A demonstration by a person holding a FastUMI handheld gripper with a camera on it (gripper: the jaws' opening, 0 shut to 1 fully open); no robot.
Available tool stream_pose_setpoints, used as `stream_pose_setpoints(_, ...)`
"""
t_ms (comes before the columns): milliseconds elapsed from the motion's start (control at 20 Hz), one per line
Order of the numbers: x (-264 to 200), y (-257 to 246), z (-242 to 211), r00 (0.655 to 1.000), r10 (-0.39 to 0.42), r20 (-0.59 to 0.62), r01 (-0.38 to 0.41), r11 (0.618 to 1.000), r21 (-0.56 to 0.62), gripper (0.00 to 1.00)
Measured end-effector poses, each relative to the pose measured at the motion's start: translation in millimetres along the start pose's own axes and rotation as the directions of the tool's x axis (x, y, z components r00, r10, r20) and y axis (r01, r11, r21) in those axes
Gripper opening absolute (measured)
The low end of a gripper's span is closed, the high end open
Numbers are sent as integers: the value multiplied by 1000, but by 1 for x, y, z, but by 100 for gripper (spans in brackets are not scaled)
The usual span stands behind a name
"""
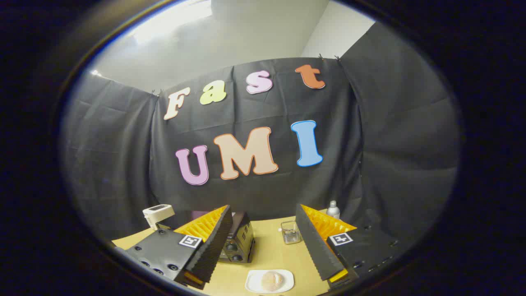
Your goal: Open the toaster oven, put the food inside, and close the toaster oven door.
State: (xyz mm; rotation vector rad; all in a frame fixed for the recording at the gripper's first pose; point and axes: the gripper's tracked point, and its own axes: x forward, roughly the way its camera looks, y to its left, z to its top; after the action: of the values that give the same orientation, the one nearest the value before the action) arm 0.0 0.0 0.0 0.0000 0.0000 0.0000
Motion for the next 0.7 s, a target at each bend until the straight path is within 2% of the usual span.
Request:
stream_pose_setpoints(300, -5, 8, 12, 1000, 6, 4, -5, 998, -57, 96)
stream_pose_setpoints(700, -6, 12, 15, 998, -52, -38, 47, 990, -135, 96)
